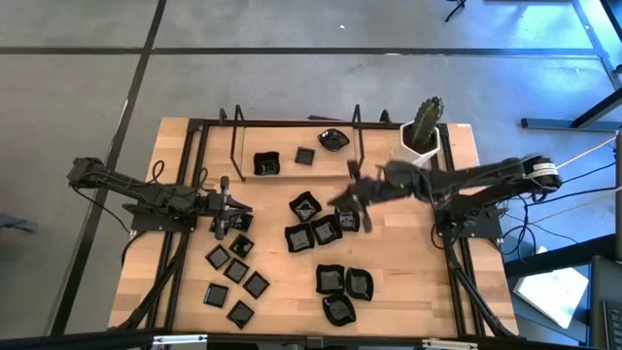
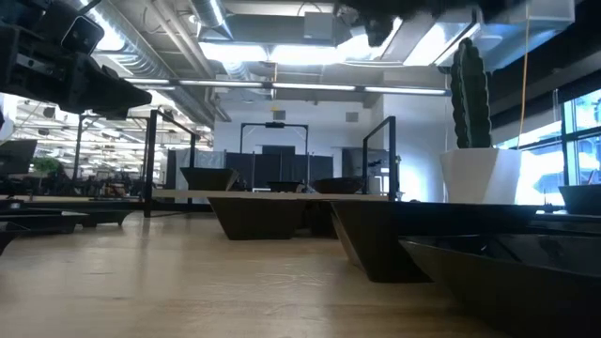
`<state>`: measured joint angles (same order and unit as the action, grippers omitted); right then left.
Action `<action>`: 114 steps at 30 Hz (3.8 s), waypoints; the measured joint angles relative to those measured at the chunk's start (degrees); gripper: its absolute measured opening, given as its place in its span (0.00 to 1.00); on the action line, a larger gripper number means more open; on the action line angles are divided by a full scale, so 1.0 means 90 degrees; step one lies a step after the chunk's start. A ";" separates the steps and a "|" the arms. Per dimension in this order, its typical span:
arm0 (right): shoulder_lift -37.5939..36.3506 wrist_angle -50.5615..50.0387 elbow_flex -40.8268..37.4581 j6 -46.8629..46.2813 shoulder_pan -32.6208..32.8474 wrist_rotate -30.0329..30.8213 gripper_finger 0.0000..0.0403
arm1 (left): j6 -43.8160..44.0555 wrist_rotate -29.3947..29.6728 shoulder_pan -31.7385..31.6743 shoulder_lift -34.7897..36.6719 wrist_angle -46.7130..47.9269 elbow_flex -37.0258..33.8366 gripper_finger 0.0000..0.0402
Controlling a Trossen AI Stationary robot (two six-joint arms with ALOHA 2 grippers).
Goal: Pick & Place Mini shaped plates
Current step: Stack the leaf-shaped plate on top of the leaf-shaped plate on the shelf
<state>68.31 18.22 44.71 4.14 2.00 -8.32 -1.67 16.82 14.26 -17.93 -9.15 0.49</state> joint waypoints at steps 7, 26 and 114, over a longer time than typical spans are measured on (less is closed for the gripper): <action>-0.0358 0.2000 -0.1512 -0.0277 0.0347 0.0909 0.01 | 0.0002 0.0002 0.0000 0.0000 0.0042 0.0001 0.01; 0.0430 0.2177 -0.2003 0.0507 0.0529 0.0636 0.01 | 0.0031 0.0005 0.0000 -0.0002 0.0047 0.0000 0.02; -0.3809 0.0432 -0.2001 0.1095 0.0572 0.1571 0.03 | -0.4407 -0.1195 -0.4034 -1.1209 0.4064 1.0805 0.45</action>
<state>34.03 22.11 26.70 14.00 7.15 5.82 -41.33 6.06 -22.04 -118.82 27.42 97.74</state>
